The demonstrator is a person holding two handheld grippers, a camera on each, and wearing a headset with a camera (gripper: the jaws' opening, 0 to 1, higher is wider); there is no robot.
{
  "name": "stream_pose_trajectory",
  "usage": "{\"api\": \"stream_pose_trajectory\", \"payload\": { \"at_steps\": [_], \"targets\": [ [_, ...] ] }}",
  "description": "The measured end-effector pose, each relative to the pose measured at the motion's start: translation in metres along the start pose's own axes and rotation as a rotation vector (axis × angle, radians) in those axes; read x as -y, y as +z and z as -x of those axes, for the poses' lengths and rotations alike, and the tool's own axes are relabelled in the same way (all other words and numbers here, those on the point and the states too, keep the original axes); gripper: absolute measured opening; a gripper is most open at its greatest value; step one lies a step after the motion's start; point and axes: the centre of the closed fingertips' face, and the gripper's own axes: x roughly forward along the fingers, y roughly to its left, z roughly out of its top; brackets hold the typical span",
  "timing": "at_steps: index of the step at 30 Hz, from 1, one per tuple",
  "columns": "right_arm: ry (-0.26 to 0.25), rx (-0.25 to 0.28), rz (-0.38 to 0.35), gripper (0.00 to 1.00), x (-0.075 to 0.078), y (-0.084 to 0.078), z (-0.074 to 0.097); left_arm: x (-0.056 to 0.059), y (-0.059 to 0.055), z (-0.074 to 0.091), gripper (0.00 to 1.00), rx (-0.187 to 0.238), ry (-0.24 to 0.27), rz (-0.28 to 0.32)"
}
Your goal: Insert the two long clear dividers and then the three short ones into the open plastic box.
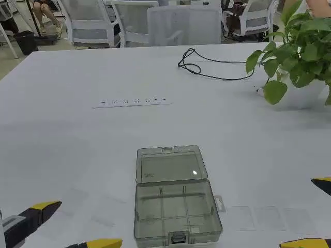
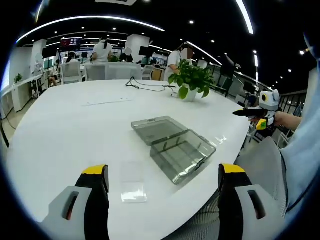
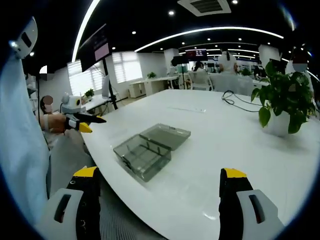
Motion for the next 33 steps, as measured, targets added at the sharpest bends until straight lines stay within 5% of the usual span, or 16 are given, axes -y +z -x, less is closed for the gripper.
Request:
{"api": "stream_pose_trajectory", "payload": {
  "at_steps": [10,15,21,33],
  "targets": [
    [-0.006,0.003,-0.010,1.00,-0.001,-0.003,0.001,-0.001,-0.004,-0.001,0.92,-0.021,-0.001,-0.011],
    [-0.013,-0.003,-0.013,1.00,0.002,-0.007,0.001,-0.001,0.002,0.000,0.94,0.013,0.005,-0.007],
    [-0.005,-0.006,-0.015,1.00,0.001,-0.008,-0.002,0.001,0.018,0.007,1.00,0.112,0.019,-0.024],
    [0.024,-0.024,0.010,1.00,0.001,-0.006,-0.010,-0.003,0.011,0.012,1.00,0.120,0.042,-0.002]
  ]
}}
